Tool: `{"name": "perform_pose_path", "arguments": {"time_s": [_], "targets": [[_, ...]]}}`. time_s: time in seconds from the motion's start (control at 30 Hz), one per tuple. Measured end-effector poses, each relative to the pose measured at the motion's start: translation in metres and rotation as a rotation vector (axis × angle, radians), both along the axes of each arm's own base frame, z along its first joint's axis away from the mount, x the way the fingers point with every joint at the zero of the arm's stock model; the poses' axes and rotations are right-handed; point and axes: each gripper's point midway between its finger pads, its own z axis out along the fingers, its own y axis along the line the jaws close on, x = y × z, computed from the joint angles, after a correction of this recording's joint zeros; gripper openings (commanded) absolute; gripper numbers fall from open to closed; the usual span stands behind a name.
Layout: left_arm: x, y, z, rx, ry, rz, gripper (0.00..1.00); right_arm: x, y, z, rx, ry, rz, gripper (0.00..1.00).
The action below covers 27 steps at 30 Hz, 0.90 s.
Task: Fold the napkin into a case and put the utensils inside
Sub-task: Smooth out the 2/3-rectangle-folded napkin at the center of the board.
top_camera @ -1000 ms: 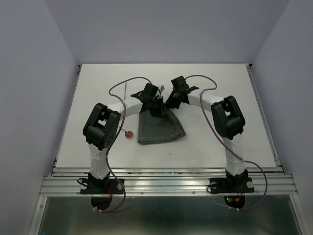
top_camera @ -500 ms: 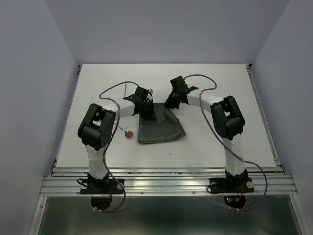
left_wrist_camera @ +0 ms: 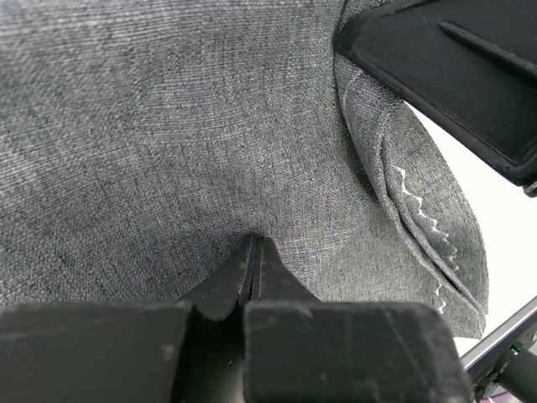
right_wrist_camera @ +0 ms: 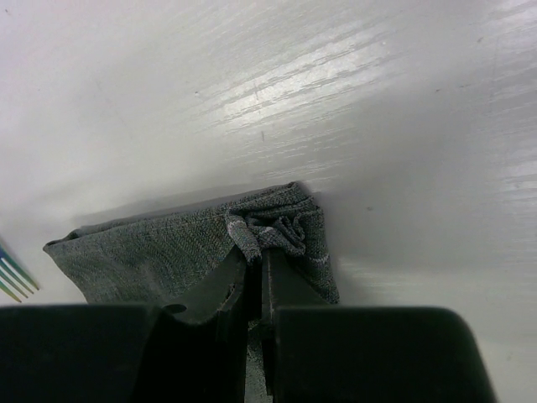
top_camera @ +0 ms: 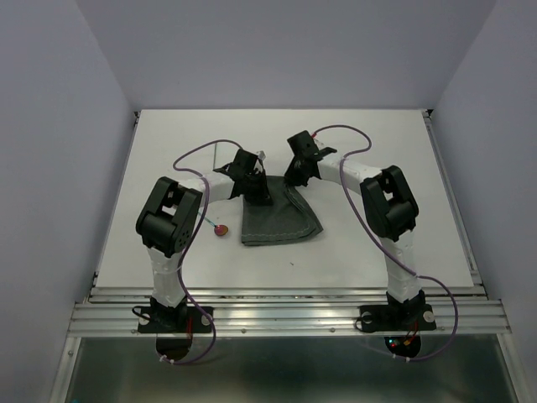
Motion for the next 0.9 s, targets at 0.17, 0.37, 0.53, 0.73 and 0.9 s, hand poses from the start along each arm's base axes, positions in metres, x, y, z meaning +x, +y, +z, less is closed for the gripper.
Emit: {"name": "perform_pose_path", "arguments": {"time_s": [0.17, 0.37, 0.53, 0.73, 0.9], "targets": [[0.0, -0.002, 0.0, -0.006, -0.002, -0.005, 0.0, -0.002, -0.007, 0.001, -0.037, 0.006, -0.017, 0.01], [0.001, -0.005, 0.0, -0.017, -0.005, -0.012, 0.0, -0.005, -0.012, 0.003, -0.062, 0.016, -0.026, 0.01], [0.001, -0.007, 0.0, -0.019, -0.01, -0.017, 0.0, -0.005, -0.012, 0.008, -0.066, 0.019, -0.022, 0.01], [0.001, -0.009, 0.0, -0.026, -0.011, -0.022, 0.0, -0.009, -0.006, 0.01, -0.07, 0.022, -0.01, 0.01], [0.001, -0.01, 0.0, -0.028, -0.014, -0.024, 0.0, -0.009, 0.0, 0.015, -0.066, 0.013, 0.001, 0.01]]}}
